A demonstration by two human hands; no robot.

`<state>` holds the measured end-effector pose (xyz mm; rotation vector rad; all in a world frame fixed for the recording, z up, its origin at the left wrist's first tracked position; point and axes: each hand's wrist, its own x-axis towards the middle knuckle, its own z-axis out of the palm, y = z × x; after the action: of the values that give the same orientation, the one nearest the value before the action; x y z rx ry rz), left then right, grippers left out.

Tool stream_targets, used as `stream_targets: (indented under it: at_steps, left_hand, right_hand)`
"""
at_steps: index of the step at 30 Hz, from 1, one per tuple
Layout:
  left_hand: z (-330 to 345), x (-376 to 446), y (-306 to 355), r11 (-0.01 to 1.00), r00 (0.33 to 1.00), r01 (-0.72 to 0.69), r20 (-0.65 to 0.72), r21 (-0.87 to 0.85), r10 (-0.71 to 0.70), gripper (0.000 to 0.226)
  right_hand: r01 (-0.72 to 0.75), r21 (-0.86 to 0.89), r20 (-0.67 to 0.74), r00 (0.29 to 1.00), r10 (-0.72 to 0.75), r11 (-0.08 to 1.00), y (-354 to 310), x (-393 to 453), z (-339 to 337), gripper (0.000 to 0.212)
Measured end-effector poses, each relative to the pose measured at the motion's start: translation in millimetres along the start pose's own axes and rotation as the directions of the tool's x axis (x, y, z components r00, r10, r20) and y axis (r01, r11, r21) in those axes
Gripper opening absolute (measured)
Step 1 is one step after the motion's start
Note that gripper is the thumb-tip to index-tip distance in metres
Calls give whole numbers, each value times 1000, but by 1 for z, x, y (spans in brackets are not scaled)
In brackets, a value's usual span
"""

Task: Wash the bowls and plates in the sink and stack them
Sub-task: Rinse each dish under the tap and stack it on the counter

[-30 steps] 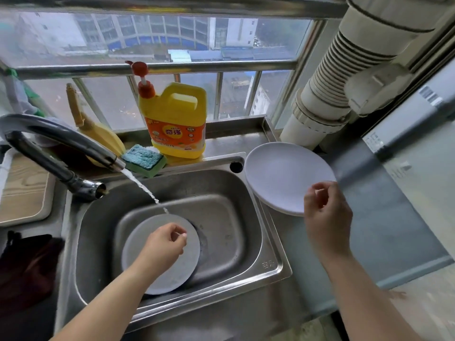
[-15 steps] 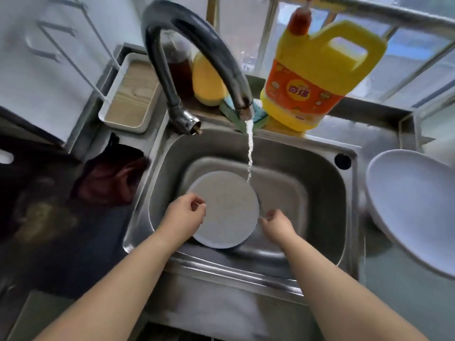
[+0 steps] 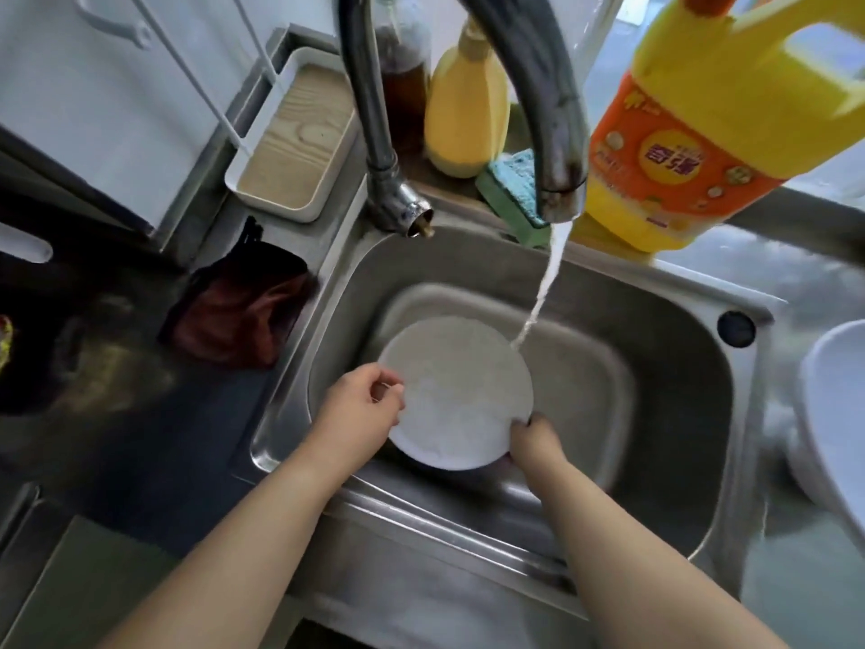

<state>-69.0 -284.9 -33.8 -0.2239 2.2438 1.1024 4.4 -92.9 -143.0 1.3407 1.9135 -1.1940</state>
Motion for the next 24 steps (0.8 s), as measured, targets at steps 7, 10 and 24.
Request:
stream_targets:
  at_steps: [7, 10, 24]
  left_hand:
    - [0, -4, 8, 999, 1000, 22, -6, 43, -22, 8]
    - [2, -5, 13, 989, 996, 24, -93, 144, -10, 6]
    - [32, -3, 53, 921, 945, 246, 288, -301, -158, 18]
  right_hand:
    - [94, 70, 19, 995, -96, 993, -16, -35, -53, 17]
    - [83, 192, 23, 996, -89, 978, -21, -53, -73, 18]
    - [202, 314, -192, 970, -146, 928, 1, -114, -122, 22]
